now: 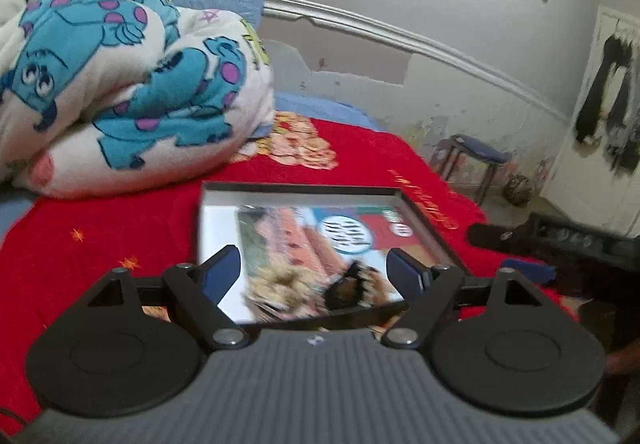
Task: Organize objects
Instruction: 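Move both grippers back over the pile of candies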
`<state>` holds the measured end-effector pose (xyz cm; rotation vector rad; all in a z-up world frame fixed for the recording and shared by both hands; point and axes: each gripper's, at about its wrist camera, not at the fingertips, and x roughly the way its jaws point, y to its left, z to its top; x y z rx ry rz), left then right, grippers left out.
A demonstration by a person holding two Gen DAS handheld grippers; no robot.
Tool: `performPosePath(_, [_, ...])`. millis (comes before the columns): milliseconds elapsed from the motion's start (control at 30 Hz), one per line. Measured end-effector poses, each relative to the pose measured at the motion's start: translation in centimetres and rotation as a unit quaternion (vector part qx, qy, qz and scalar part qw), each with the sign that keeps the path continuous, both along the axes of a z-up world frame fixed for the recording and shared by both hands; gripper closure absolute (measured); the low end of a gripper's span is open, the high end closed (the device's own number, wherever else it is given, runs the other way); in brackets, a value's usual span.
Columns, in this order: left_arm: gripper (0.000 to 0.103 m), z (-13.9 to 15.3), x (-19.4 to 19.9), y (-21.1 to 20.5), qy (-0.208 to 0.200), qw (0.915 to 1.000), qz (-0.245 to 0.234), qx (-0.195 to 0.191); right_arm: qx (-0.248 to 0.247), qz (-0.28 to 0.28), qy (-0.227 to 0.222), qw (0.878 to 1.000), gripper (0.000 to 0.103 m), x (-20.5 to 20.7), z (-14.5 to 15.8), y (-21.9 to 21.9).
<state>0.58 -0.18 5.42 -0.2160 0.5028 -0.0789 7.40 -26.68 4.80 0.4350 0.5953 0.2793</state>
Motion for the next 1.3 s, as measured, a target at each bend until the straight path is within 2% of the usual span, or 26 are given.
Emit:
performPosePath(167, [0.015,-0.5,-2.0,-2.4,0.002,0.9996,-0.025,0.011,0.001,-0.014,0.01,1.0,0.024,-2.5,-0.1,-1.2])
performPosePath(300, [0.015,-2.0,-3.1,-3.0,0.029,0.9989,-0.037,0.0,-0.017,-0.034,0.003,0.999,0.024,-3.7,0.2,-1.4])
performPosePath(500, [0.015,-3.5,-2.9,-3.7,0.053,0.9979,-0.02,0.032,-0.024,-0.017,0.026,0.999,0.024,-3.6,-1.1,-0.3])
performPosePath(633, [0.015,-4.5,-2.1,-3.3,0.076,0.9965,0.01,0.032,-0.025,0.003,0.039,0.999,0.024,-2.9,-1.9,0.9])
performPosePath(767, [0.015,-5.4,-1.7,-2.9,0.094,0.9946,0.031,0.032,0.005,0.02,0.05,0.999,0.024,-2.3,-2.3,1.0])
performPosePath(1000, [0.016,-6.1,-1.3,-3.7,0.102,0.9936,0.023,0.043,0.019,0.031,0.064,0.997,0.024,-1.7,-3.1,1.1])
performPosePath(1067, [0.02,-6.4,-1.1,-3.7,0.105,0.9934,0.027,0.036,0.026,0.038,0.068,0.997,0.024,-1.5,-3.4,1.1])
performPosePath(1300, [0.025,-7.4,0.0,-3.5,0.119,0.9918,0.037,0.03,0.072,0.109,0.088,0.988,0.027,-0.8,-4.4,2.1])
